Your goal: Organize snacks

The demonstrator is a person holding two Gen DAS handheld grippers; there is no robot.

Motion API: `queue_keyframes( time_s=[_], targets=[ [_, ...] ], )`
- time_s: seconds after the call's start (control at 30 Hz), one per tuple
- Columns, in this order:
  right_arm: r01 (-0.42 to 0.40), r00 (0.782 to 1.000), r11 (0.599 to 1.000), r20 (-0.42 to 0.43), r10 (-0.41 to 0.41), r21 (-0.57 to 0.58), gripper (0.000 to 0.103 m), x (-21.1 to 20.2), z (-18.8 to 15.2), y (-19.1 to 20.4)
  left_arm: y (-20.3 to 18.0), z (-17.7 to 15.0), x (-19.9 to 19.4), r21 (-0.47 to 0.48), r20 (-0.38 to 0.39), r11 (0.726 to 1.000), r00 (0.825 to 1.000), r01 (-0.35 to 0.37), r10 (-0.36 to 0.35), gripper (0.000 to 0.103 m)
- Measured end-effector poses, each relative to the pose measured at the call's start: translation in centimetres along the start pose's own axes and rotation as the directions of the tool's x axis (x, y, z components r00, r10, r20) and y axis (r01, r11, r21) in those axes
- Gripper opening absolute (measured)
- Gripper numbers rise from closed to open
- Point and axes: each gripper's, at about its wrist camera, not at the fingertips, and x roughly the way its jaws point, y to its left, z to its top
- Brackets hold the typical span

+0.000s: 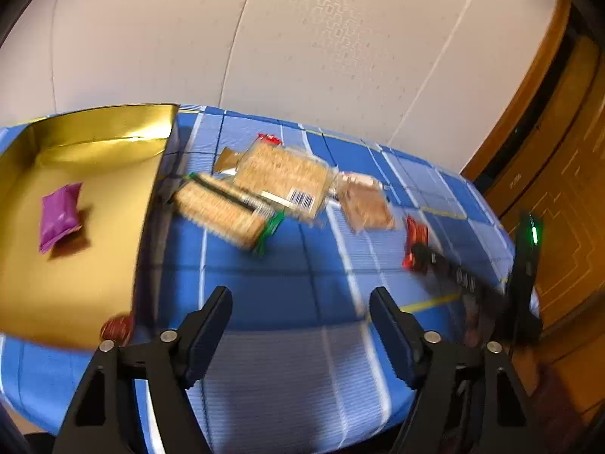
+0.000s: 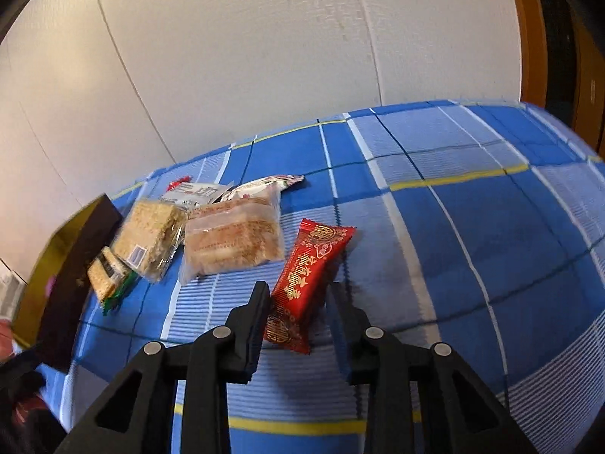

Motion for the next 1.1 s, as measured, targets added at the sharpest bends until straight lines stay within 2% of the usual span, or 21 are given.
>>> queue_keyframes(
  time_s=[0.13,0.2,0.27,0.33,0.47,0.6,0.73,0.87,0.97,1.1],
  targets=[
    [-0.053,0.998,0.998,0.021,0.053,0.041,0.030,-0.5,-0.6,-1.2,-1.0,3.7,1.4,-0.005,0.002,1.000,1.000,-0.020,0.020,0.074],
    [-0.058,0.998,0.997,0.024,0.057,0.043,0.030,-0.5,-0.6,-1.2,-1.2,5.3,2.3,0.007,0.006,0.999,0.999,-0.041,0.041,0.078],
    [-0.074,0.997,0.995,0.029,0.072,0.060,0.030,-0.5,-0.6,-1.5,-0.8,6.9,3.3,0.006,-0.005,0.997,0.997,-0.071,0.071,0.087],
    [-0.092,0.995,0.993,0.033,0.090,0.077,0.030,-0.6,-0.6,-1.8,-0.2,8.7,4.9,-0.007,-0.021,0.998,0.998,-0.068,0.067,0.088],
    [-0.119,0.993,0.988,0.036,0.116,0.100,0.030,-0.6,-0.6,-2.1,1.1,11.8,8.1,-0.008,-0.060,0.994,0.992,-0.107,0.107,0.088],
    [-0.134,0.991,0.985,0.037,0.130,0.108,0.030,-0.6,-0.6,-2.2,1.5,13.6,10.8,-0.018,-0.080,0.994,0.991,-0.108,0.106,0.091],
    [-0.149,0.989,0.982,0.036,0.146,0.114,0.030,-0.5,-0.5,-2.4,1.6,13.7,13.1,0.012,-0.128,0.993,0.985,-0.117,0.117,0.091],
    [-0.158,0.987,0.980,0.036,0.155,0.117,0.030,-0.4,-0.4,-2.5,1.3,12.0,13.9,0.034,-0.162,0.998,0.985,-0.048,0.053,0.092],
    [-0.156,0.988,0.980,0.033,0.153,0.120,0.030,-0.3,-0.3,-2.4,0.0,10.2,13.5,0.117,-0.164,0.993,0.986,0.001,0.018,0.092],
    [-0.149,0.989,0.982,0.033,0.146,0.116,0.030,-0.3,-0.3,-2.3,-1.6,7.5,12.8,0.208,-0.203,0.976,0.979,0.067,-0.024,0.092]
  ],
)
